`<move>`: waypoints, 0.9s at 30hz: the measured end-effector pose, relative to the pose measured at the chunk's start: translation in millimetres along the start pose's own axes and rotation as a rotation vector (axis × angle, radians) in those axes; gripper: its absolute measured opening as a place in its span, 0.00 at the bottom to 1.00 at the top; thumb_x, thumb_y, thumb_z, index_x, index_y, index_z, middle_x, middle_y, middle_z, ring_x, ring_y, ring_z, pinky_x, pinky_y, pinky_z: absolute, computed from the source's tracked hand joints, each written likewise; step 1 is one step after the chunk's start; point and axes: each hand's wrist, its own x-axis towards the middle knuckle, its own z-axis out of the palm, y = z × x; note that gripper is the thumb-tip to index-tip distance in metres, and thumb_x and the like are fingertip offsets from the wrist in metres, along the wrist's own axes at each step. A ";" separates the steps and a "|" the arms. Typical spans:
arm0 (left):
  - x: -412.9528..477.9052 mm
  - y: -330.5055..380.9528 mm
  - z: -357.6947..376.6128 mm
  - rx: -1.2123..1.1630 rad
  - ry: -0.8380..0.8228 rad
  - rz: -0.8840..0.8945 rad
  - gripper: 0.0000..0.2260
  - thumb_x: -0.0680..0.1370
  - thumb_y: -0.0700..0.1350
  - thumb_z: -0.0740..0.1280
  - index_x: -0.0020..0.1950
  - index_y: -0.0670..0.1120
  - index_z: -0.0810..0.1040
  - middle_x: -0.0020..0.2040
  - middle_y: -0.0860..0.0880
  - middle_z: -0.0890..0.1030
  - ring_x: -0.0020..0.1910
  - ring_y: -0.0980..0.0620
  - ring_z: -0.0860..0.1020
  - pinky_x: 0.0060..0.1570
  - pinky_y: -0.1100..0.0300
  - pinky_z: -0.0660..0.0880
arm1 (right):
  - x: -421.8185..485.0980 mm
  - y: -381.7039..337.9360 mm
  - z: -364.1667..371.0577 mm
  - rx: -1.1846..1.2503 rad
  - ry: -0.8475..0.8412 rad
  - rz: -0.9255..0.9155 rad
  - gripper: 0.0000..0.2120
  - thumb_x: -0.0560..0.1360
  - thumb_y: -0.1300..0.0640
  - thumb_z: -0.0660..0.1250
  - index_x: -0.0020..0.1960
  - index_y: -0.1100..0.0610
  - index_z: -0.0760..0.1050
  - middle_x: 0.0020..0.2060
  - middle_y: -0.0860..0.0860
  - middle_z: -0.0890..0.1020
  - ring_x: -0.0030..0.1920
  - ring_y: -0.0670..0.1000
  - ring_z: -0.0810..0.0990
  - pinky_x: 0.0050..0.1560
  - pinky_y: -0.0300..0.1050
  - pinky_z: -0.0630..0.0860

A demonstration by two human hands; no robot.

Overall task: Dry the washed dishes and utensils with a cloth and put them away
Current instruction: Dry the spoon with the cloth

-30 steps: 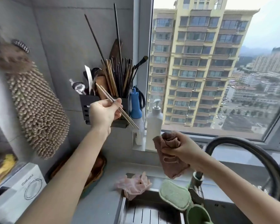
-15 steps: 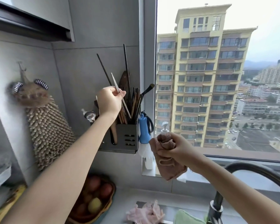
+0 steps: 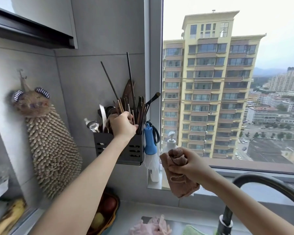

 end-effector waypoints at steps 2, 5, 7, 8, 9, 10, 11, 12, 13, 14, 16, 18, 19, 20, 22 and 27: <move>-2.7 4.5 -6.4 -0.105 0.095 0.068 0.20 0.69 0.34 0.72 0.59 0.44 0.76 0.45 0.44 0.81 0.46 0.47 0.79 0.48 0.58 0.76 | -2.4 1.8 -1.7 0.012 0.003 0.001 0.16 0.68 0.67 0.73 0.51 0.53 0.76 0.45 0.51 0.82 0.44 0.48 0.80 0.46 0.41 0.78; -6.1 11.4 -19.8 -0.060 0.157 0.249 0.24 0.71 0.29 0.66 0.65 0.44 0.75 0.52 0.46 0.81 0.46 0.49 0.79 0.52 0.60 0.74 | -6.1 2.9 -5.2 0.033 0.004 0.007 0.16 0.68 0.66 0.73 0.51 0.52 0.76 0.45 0.50 0.82 0.45 0.49 0.80 0.47 0.44 0.78; -5.1 12.0 -24.8 0.097 0.041 0.260 0.21 0.72 0.31 0.64 0.64 0.44 0.77 0.58 0.45 0.81 0.54 0.47 0.79 0.58 0.59 0.73 | -10.8 0.7 -8.0 0.056 0.004 0.002 0.16 0.68 0.67 0.73 0.52 0.52 0.76 0.44 0.49 0.82 0.44 0.47 0.80 0.45 0.41 0.77; -5.3 11.2 -26.3 0.192 -0.044 0.235 0.20 0.74 0.33 0.64 0.65 0.44 0.76 0.61 0.45 0.80 0.59 0.47 0.78 0.61 0.58 0.72 | -13.7 -0.4 -9.6 0.068 0.006 -0.005 0.16 0.68 0.67 0.73 0.52 0.51 0.76 0.44 0.49 0.82 0.44 0.47 0.80 0.45 0.41 0.77; -7.5 10.9 -27.9 0.272 -0.136 0.199 0.21 0.75 0.35 0.64 0.67 0.45 0.75 0.63 0.45 0.79 0.62 0.46 0.76 0.63 0.57 0.71 | -17.9 -2.1 -11.7 0.073 0.009 -0.012 0.16 0.68 0.67 0.73 0.51 0.50 0.76 0.44 0.48 0.82 0.45 0.47 0.80 0.45 0.40 0.76; -10.4 11.0 -29.0 0.317 -0.209 0.170 0.22 0.75 0.36 0.63 0.69 0.47 0.73 0.64 0.45 0.77 0.63 0.45 0.75 0.63 0.57 0.70 | -22.8 -3.3 -14.5 0.074 0.010 -0.018 0.17 0.69 0.67 0.73 0.50 0.49 0.76 0.44 0.48 0.82 0.45 0.46 0.80 0.45 0.40 0.76; -15.3 14.0 -31.1 0.323 -0.242 0.152 0.23 0.75 0.37 0.63 0.70 0.48 0.71 0.65 0.44 0.77 0.61 0.44 0.76 0.61 0.56 0.71 | -28.7 -4.9 -17.9 0.081 0.011 -0.022 0.17 0.69 0.67 0.73 0.50 0.49 0.76 0.44 0.48 0.82 0.45 0.47 0.80 0.45 0.41 0.76; -20.7 19.1 -33.4 0.300 -0.230 0.147 0.23 0.75 0.38 0.63 0.71 0.48 0.70 0.63 0.43 0.78 0.58 0.43 0.77 0.59 0.56 0.72 | -34.8 -5.7 -22.4 0.091 0.015 -0.027 0.17 0.69 0.67 0.73 0.50 0.49 0.76 0.44 0.48 0.82 0.46 0.48 0.80 0.46 0.42 0.77; -26.9 26.3 -36.3 0.258 -0.174 0.156 0.23 0.75 0.38 0.64 0.70 0.47 0.71 0.61 0.42 0.79 0.55 0.42 0.79 0.57 0.55 0.73 | -41.8 -5.9 -27.9 0.099 0.026 -0.032 0.16 0.68 0.67 0.73 0.51 0.51 0.77 0.44 0.49 0.83 0.46 0.49 0.81 0.48 0.45 0.79; -33.6 34.9 -38.8 0.220 -0.088 0.179 0.22 0.75 0.38 0.64 0.69 0.46 0.72 0.59 0.42 0.80 0.53 0.41 0.79 0.57 0.55 0.73 | -50.1 -5.3 -33.9 0.109 0.043 -0.041 0.17 0.68 0.66 0.74 0.52 0.52 0.77 0.44 0.50 0.83 0.47 0.51 0.81 0.50 0.48 0.79; -50.4 55.9 -40.9 0.153 0.065 0.248 0.19 0.75 0.38 0.64 0.66 0.44 0.75 0.57 0.42 0.81 0.54 0.43 0.79 0.58 0.53 0.74 | -71.9 -1.3 -48.2 0.156 0.080 -0.051 0.17 0.67 0.66 0.75 0.52 0.51 0.78 0.45 0.50 0.84 0.48 0.53 0.82 0.53 0.52 0.80; -76.0 82.1 -37.1 0.066 0.082 0.332 0.15 0.75 0.39 0.64 0.61 0.44 0.78 0.52 0.44 0.83 0.51 0.46 0.80 0.54 0.54 0.75 | -100.6 6.9 -63.9 0.220 0.100 -0.040 0.18 0.66 0.64 0.76 0.52 0.50 0.78 0.44 0.51 0.84 0.47 0.53 0.83 0.53 0.53 0.80; -92.2 95.5 -33.0 0.023 0.039 0.372 0.13 0.75 0.39 0.64 0.59 0.44 0.79 0.49 0.46 0.83 0.48 0.47 0.80 0.52 0.57 0.75 | -117.1 11.5 -71.5 0.256 0.097 -0.030 0.19 0.65 0.63 0.77 0.53 0.52 0.78 0.45 0.53 0.84 0.47 0.54 0.83 0.52 0.53 0.80; -109.9 108.7 -27.2 -0.020 -0.022 0.410 0.12 0.75 0.39 0.65 0.58 0.44 0.79 0.47 0.48 0.82 0.46 0.49 0.80 0.50 0.59 0.75 | -133.6 17.8 -79.0 0.295 0.098 -0.011 0.19 0.65 0.63 0.77 0.55 0.54 0.77 0.45 0.55 0.84 0.47 0.55 0.83 0.52 0.53 0.80; -147.7 133.9 -11.1 -0.100 -0.161 0.481 0.11 0.76 0.40 0.65 0.57 0.45 0.80 0.46 0.49 0.82 0.44 0.51 0.80 0.48 0.60 0.76 | -167.6 32.1 -94.9 0.356 0.130 0.026 0.20 0.66 0.61 0.76 0.56 0.58 0.77 0.47 0.57 0.84 0.47 0.55 0.83 0.52 0.54 0.80; -241.2 191.4 47.9 -0.215 -0.475 0.607 0.13 0.76 0.42 0.67 0.60 0.47 0.78 0.49 0.52 0.80 0.46 0.55 0.79 0.44 0.72 0.72 | -258.4 73.6 -141.4 0.477 0.317 0.128 0.18 0.65 0.57 0.75 0.54 0.55 0.78 0.44 0.53 0.85 0.46 0.51 0.83 0.49 0.46 0.80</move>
